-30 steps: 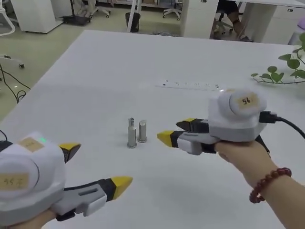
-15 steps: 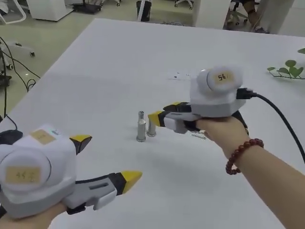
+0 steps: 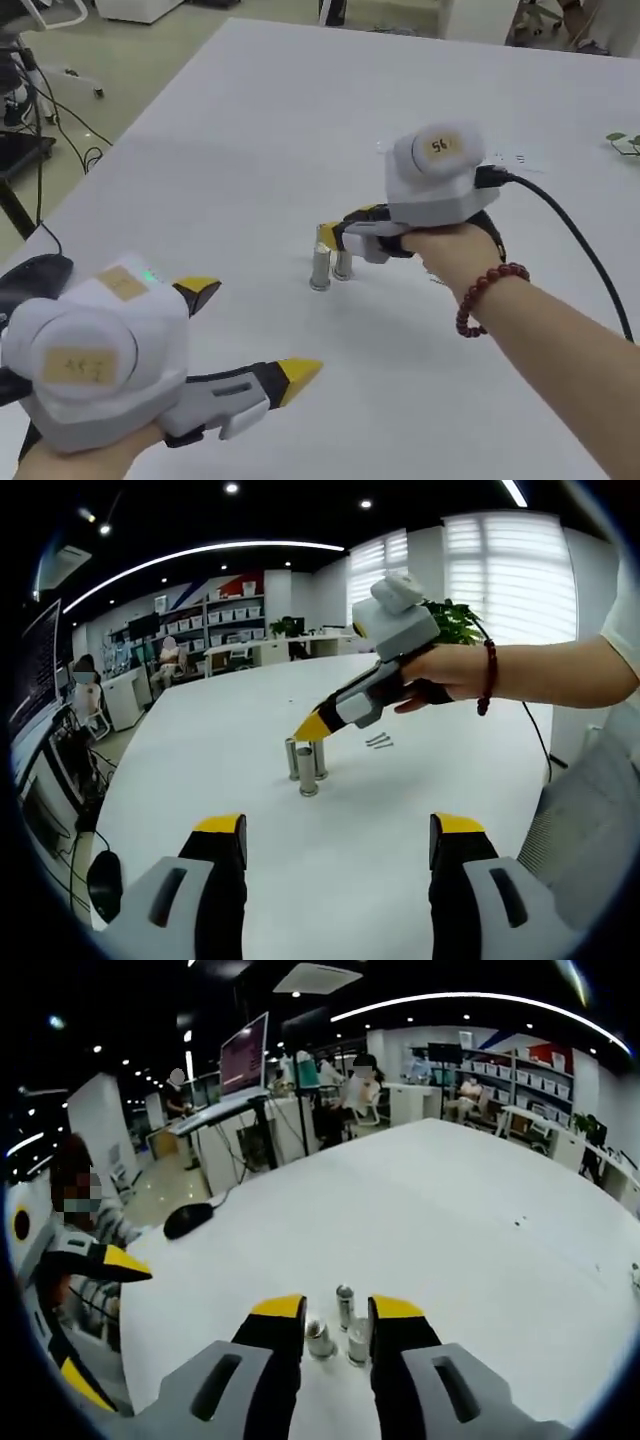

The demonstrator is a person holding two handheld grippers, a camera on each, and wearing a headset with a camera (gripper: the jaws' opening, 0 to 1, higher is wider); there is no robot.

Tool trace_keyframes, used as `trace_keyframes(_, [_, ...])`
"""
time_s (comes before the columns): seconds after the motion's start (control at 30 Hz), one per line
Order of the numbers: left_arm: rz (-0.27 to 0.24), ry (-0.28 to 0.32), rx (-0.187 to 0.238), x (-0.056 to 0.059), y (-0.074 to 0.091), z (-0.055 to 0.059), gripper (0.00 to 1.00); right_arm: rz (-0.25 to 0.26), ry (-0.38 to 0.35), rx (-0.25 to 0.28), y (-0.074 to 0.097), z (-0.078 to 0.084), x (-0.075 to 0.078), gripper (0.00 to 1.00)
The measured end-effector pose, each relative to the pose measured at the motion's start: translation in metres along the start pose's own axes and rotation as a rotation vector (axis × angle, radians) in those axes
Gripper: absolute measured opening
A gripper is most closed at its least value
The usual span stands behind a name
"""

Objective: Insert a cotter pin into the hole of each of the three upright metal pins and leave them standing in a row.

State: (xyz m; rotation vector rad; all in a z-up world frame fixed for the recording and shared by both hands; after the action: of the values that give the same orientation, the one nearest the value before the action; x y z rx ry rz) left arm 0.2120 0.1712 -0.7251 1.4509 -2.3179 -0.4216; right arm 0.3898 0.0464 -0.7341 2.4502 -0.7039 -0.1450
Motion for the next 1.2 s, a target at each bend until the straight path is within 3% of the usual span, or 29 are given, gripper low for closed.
trace_keyframes(0.27, [-0.008, -0.008, 0.005, -0.003, 0.0, -0.001, 0.71, -0.021, 0.013, -0.054, -0.013, -0.007, 0.001, 0.25])
trace_keyframes(0.5, [-0.017, 0.0, 0.012, -0.006, 0.002, 0.0, 0.7, -0.03, 0.004, -0.1, -0.021, -0.003, 0.001, 0.22])
trace_keyframes(1.2, [-0.03, 0.003, 0.015, -0.009, 0.001, -0.002, 0.68, -0.027, 0.001, -0.139, -0.036, -0.003, 0.007, 0.12])
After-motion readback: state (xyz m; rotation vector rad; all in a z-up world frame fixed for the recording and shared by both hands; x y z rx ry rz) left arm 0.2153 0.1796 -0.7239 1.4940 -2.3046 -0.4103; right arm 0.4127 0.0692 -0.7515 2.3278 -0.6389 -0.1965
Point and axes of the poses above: the centre of the closed fingertips' face, and the gripper's own axes: y roughly backward along the fingers, x roughly to its right, z roughly out of its underside, the point moved 9 cm from there along y, roughly backward along the fingers, and after that the axes turned 9 degrees about y, right-handed, at the moved point
